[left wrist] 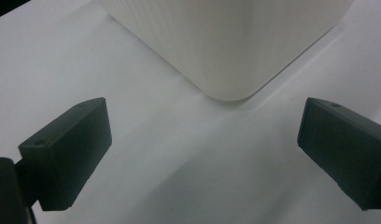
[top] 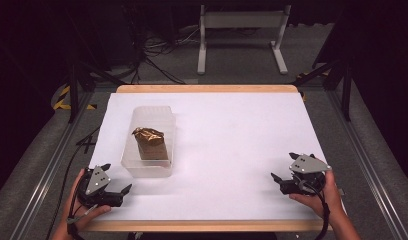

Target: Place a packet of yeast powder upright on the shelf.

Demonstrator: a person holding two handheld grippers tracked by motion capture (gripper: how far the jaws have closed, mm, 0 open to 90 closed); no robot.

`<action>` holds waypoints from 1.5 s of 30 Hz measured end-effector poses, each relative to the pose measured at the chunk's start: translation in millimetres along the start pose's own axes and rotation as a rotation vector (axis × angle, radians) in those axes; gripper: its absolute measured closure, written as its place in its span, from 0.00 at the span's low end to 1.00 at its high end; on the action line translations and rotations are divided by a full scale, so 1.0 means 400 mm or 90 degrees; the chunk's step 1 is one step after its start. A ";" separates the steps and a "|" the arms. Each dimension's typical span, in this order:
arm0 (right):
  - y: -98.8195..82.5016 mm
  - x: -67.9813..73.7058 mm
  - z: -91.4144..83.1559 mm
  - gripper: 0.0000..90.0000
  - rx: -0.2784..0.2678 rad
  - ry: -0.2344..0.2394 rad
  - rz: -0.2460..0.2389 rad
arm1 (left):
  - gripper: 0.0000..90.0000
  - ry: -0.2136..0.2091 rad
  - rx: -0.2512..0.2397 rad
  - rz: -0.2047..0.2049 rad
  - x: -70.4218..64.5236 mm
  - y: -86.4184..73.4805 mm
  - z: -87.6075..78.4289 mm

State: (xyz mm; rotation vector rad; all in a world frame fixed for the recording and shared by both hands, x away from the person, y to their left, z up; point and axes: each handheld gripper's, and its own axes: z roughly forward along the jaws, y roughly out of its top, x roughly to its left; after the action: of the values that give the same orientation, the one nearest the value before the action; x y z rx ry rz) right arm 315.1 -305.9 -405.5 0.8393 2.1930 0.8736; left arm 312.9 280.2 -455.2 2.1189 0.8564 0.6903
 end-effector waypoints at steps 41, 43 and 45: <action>-0.140 -0.029 -0.059 0.10 -0.053 -0.051 0.111 | 0.04 -0.001 -0.015 -0.005 0.007 0.003 0.000; -0.140 -0.027 -0.059 0.10 -0.054 -0.052 0.111 | 0.04 -0.002 -0.014 -0.003 0.008 0.004 0.002; -0.140 -0.027 -0.060 0.10 -0.054 -0.051 0.112 | 0.04 -0.003 -0.014 -0.001 0.009 0.005 0.003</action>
State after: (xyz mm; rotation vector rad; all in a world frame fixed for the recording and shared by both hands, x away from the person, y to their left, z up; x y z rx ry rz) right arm 286.0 -355.0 -430.1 1.0185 2.0222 0.9926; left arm 316.4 281.4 -453.7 2.0992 0.8439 0.6899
